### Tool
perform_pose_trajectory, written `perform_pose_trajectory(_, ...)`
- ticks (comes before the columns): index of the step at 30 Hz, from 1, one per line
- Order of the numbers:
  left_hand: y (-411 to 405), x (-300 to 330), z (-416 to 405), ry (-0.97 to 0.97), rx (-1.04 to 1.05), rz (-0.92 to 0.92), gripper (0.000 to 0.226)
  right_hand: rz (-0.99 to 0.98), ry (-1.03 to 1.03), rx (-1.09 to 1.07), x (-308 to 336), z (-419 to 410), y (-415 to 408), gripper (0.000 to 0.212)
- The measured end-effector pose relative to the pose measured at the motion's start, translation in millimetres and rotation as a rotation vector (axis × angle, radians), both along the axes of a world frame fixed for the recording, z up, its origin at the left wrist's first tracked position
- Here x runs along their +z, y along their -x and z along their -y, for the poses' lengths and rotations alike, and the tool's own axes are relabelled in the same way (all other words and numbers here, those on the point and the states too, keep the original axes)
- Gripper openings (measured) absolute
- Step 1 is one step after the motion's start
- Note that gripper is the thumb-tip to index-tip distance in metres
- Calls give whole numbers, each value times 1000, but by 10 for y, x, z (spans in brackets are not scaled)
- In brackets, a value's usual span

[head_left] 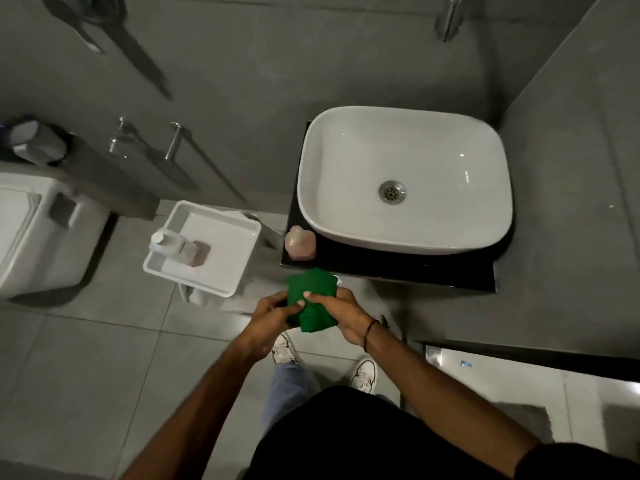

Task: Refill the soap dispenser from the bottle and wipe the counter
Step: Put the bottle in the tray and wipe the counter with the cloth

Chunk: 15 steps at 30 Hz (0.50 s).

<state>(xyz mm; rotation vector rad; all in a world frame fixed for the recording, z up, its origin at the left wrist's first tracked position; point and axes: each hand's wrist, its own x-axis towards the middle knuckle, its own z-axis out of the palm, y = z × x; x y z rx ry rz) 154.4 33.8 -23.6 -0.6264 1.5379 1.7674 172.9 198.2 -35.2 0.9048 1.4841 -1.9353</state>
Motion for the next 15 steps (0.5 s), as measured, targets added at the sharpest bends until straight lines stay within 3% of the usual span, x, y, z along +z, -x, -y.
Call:
perform_pose_trajectory(3,8,24,-255,311,-117,-138,22,10,-10,-129,-19,-440,-198,31)
perform_pose_trajectory(6,231,54,-387,713,-68,-472,38,65,-133,-282,4,-998,-401,26)
perform_pose_trajectory(8,439,74,-410,776,-75,-732,55,87,-276,-382,63,-1435,-505,24)
perform_pose_trajectory(11,738,26,-396,769,-269,-888,72,-23,-694,-391,203,-2111,-590,33)
perform_pose_trajectory(13,854,-44,-358,761,-383,-811,71,-61,-1179,-194,251,-2453,-584,49)
perform_pose_trajectory(15,921,-155,-306,788,-406,-788,62,-100,-1413,-18,208,-2646,-508,66)
